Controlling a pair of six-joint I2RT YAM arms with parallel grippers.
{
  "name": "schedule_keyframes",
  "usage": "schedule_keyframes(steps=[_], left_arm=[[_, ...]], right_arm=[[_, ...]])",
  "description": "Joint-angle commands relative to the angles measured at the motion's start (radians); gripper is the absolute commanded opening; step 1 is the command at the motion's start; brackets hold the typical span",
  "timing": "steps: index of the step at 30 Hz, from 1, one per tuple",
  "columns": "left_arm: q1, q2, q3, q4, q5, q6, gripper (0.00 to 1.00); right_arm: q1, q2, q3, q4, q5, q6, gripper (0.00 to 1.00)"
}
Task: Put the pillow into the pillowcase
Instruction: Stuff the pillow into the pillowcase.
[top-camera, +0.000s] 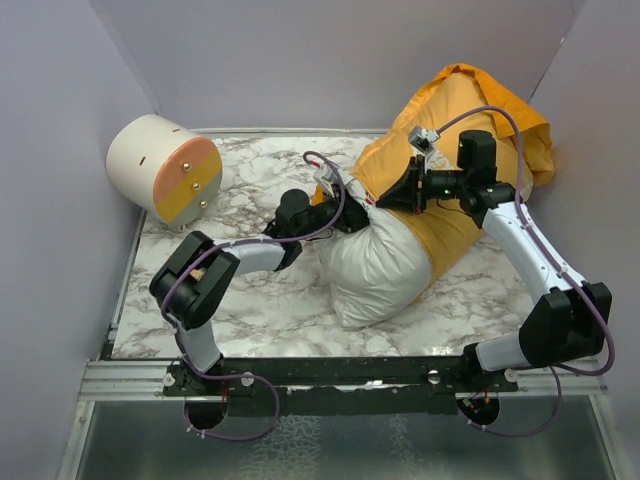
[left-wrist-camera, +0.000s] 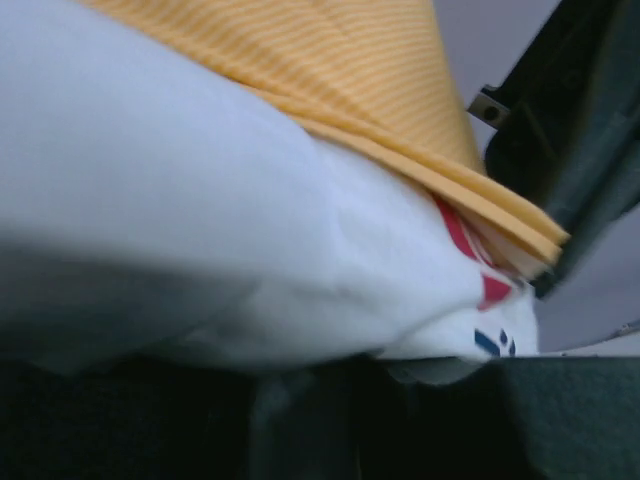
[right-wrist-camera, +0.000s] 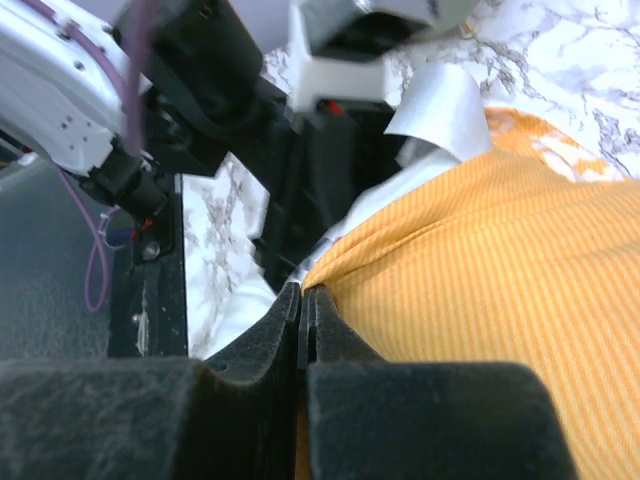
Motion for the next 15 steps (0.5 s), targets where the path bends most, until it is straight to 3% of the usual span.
schedule_keyframes(steps=[1,4,10,15], left_arm=[[0.029,-0.149,-0.133,0.156,-0.065,0.033,0.47],[0.057,-0.252,-0.229,0.131,-0.020,0.040,0.57],[0.068,-0.508,-0.303,-0.178,-0.024,0.181,0.59],[0.064,-0.688,-0.278,-0.375,-0.048,0.253,0.62]], right_arm=[[0.013,-0.037,0.001,-0.272,-0.097,-0.153,0.01],[0.009,-0.043,-0.022,-0.269,-0.032,-0.189,0.01],[0.007,-0.036,-0.023,-0.259,-0.009,-0.196,0.01],[0.006,-0.029,-0.019,-0.257,-0.025,-0.194,0.01]])
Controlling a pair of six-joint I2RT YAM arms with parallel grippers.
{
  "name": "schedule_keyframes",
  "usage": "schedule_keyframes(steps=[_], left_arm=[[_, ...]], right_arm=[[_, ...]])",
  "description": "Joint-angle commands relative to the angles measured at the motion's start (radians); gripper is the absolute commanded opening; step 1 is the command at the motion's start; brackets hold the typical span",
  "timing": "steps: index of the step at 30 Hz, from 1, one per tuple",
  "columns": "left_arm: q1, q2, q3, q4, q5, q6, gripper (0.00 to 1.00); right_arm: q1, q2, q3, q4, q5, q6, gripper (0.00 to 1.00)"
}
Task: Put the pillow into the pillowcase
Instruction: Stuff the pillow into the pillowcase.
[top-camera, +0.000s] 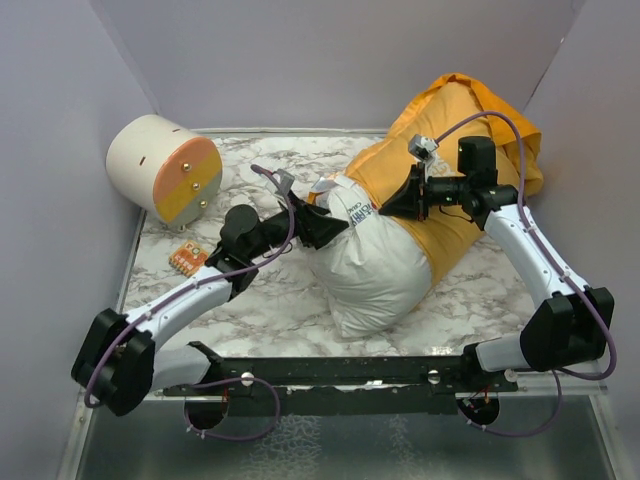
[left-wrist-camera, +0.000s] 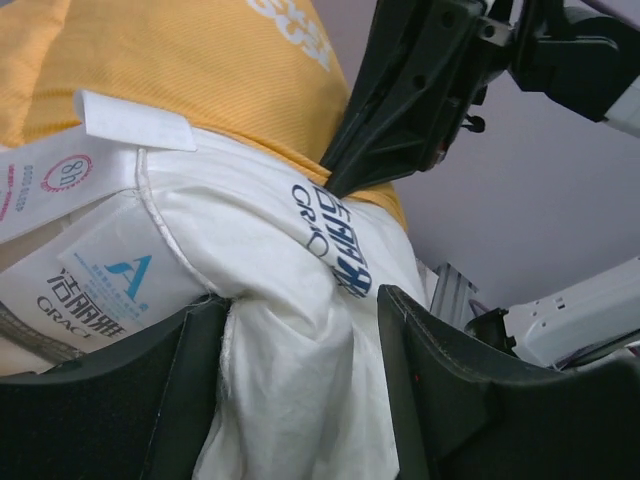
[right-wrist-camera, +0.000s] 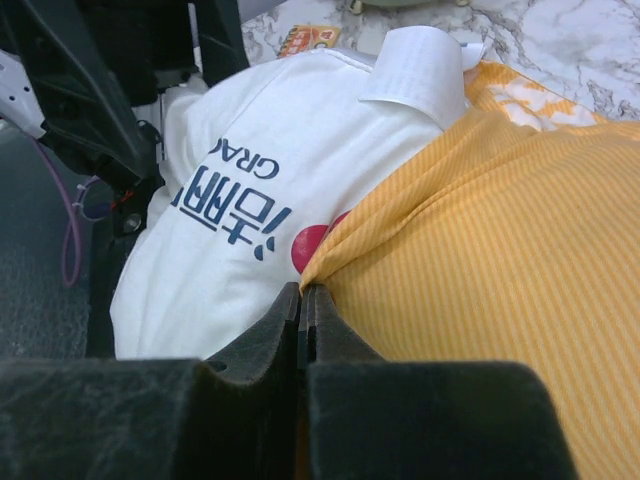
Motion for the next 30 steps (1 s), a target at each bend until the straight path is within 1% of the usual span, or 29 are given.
schedule_keyframes(steps=[1,3,5,9,11,12,13,15,17,18,20,22,24,25,26,28,30], left_arm=[[-0.007,-0.139,0.037,-0.181,-0.046,0.101,0.63],[-0.016,-0.155,0.070,-0.201,-0.077,0.120,0.64],[-0.031,-0.126,0.110,-0.220,-0.110,0.149,0.65],[-0.063,0.030,0.192,-0.242,-0.141,0.197,0.65],[-0.080,0.125,0.225,-0.243,-0.139,0.205,0.63],[-0.089,0.174,0.238,-0.236,-0.138,0.206,0.61],[-0.099,0.222,0.253,-0.223,-0.138,0.203,0.55],[-0.115,0.306,0.277,-0.182,-0.137,0.186,0.40],[-0.119,0.379,0.305,-0.109,-0.141,0.157,0.31],[-0.120,0.410,0.327,-0.075,-0.152,0.139,0.28],[-0.120,0.471,0.384,-0.032,-0.201,0.118,0.25],[-0.119,0.530,0.443,-0.001,-0.269,0.083,0.25],[-0.114,0.577,0.481,0.027,-0.334,0.019,0.26],[-0.112,0.595,0.480,0.051,-0.371,-0.016,0.27],[-0.108,0.604,0.462,0.085,-0.422,-0.053,0.29],[-0.093,0.604,0.379,0.185,-0.513,-0.119,0.34],[-0.066,0.582,0.292,0.267,-0.552,-0.156,0.38]], right_arm=[[0.025,-0.005,-0.015,-0.089,-0.057,-0.007,0.01],[0.025,-0.010,-0.018,-0.088,-0.062,-0.004,0.01],[0.024,-0.014,-0.017,-0.092,-0.072,-0.003,0.01],[0.025,-0.014,0.018,-0.103,-0.117,0.007,0.01],[0.025,0.000,0.066,-0.105,-0.150,0.023,0.01],[0.025,0.010,0.093,-0.099,-0.170,0.041,0.01],[0.025,0.023,0.126,-0.087,-0.190,0.066,0.01],[0.029,0.056,0.195,-0.038,-0.248,0.145,0.01],[0.044,0.090,0.251,0.045,-0.297,0.245,0.01],[0.059,0.102,0.274,0.086,-0.309,0.291,0.01],[0.095,0.117,0.293,0.153,-0.323,0.364,0.01],[0.127,0.113,0.263,0.213,-0.335,0.418,0.01],[0.134,0.094,0.179,0.291,-0.332,0.471,0.01],[0.130,0.085,0.135,0.296,-0.323,0.467,0.01],[0.123,0.085,0.103,0.245,-0.311,0.422,0.01],[0.099,0.094,0.056,0.093,-0.246,0.247,0.01],[0.051,0.096,0.007,0.012,-0.205,0.160,0.01]])
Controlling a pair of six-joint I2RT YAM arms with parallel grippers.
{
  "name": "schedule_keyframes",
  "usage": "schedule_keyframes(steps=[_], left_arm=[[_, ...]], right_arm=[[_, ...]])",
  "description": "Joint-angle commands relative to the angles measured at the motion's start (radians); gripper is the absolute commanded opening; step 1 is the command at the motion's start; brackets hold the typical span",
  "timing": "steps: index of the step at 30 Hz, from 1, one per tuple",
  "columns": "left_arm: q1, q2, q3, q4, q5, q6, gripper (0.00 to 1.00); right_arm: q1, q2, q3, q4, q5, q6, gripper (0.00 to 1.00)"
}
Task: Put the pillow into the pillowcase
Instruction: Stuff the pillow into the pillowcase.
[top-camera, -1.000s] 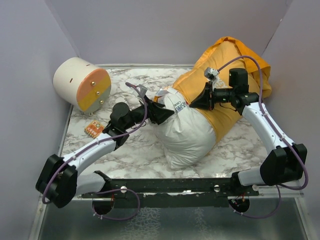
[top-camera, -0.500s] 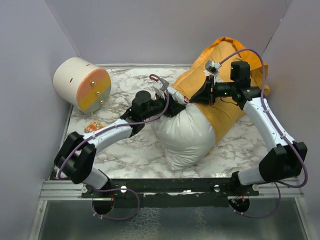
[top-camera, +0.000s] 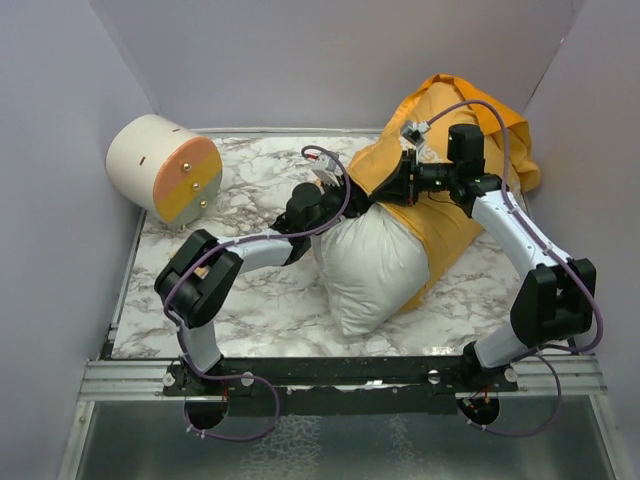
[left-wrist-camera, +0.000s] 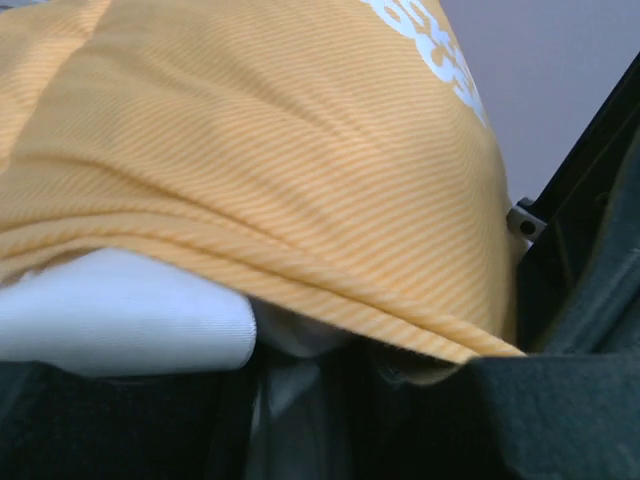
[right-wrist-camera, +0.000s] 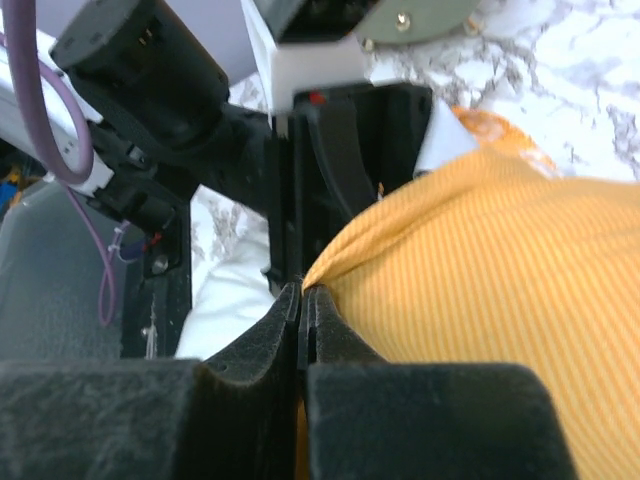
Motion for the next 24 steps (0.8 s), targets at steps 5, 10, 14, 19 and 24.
schedule_keyframes(steps=[5,10,14,19,24], left_arm=[[0.105,-0.088,-0.259,0.255,-0.117,-0.121,0.53],[0.127,-0.310,-0.310,-0.024,0.090,0.015,0.61],[0.142,-0.504,-0.300,-0.325,0.146,0.153,0.67],[0.147,-0.686,-0.287,-0.564,0.251,0.250,0.69],[0.128,-0.817,-0.319,-0.640,0.286,0.242,0.69]], right_arm=[[-0.019,-0.005,-0.107,-0.378,-0.023,-0.334,0.08],[-0.019,0.057,-0.033,-0.451,-0.014,-0.399,0.22],[-0.019,0.078,0.078,-0.498,-0.053,-0.426,0.40],[-0.019,0.063,0.266,-0.646,-0.165,-0.535,0.65],[-0.019,-0.085,0.298,-0.668,-0.151,-0.568,0.74]])
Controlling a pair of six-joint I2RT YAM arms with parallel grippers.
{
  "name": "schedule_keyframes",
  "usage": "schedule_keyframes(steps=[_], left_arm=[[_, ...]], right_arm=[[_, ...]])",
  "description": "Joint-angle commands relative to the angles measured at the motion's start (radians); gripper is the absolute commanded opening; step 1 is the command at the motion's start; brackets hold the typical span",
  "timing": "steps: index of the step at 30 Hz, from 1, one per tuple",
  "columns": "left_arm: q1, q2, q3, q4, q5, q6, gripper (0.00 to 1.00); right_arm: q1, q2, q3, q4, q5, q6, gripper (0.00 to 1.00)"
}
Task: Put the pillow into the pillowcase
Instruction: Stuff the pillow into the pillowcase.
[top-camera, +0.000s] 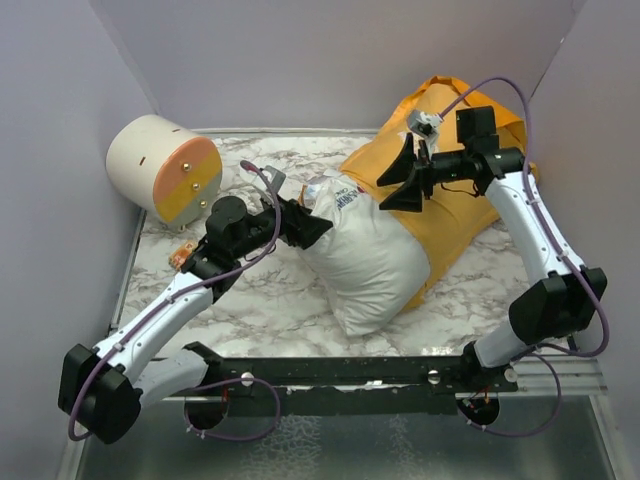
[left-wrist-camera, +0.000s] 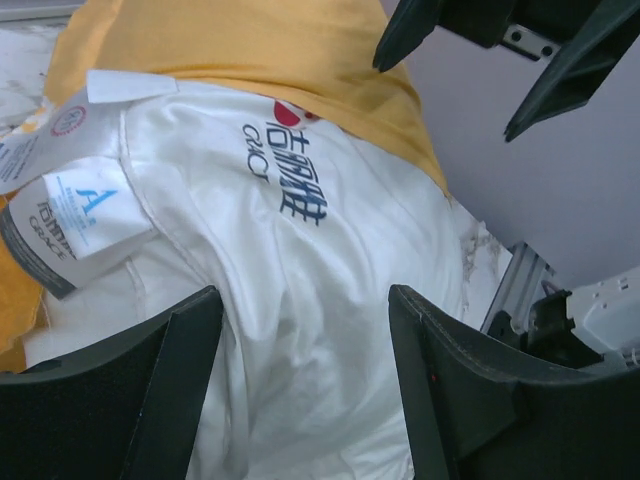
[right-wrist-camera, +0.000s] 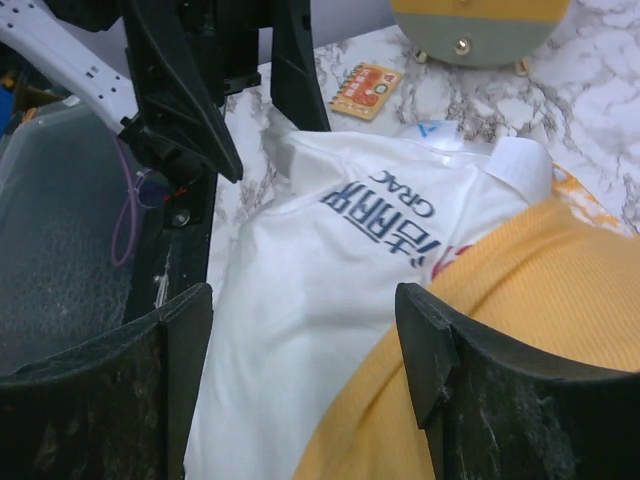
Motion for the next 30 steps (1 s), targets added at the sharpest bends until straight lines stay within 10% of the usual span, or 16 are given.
schedule_keyframes(steps=[1,13,19,30], left_arm=[[-0.031,-0.116,-0.025,-0.160,0.075,0.041,0.69],[-0.416,-0.239,-0.046,-0.296,-0.376,0.037,0.69],[-0.631,-0.032,-0.007,-0.255,-0.634,0.016,0.73],[-0.601,0.182,0.084,-0.099,-0.817,0.081,0.99]], right_arm=[[0.003,-0.189,-0.002,-0.072,-0.016,-0.055,0.74],[-0.072,-0.553,-0.402,-0.053,0.494,-0.091,0.77],[-0.075,-0.611,-0.564,0.043,0.730,-0.049,0.76],[-0.075,-0.462,-0.547,0.236,0.718,-0.001,0.57]])
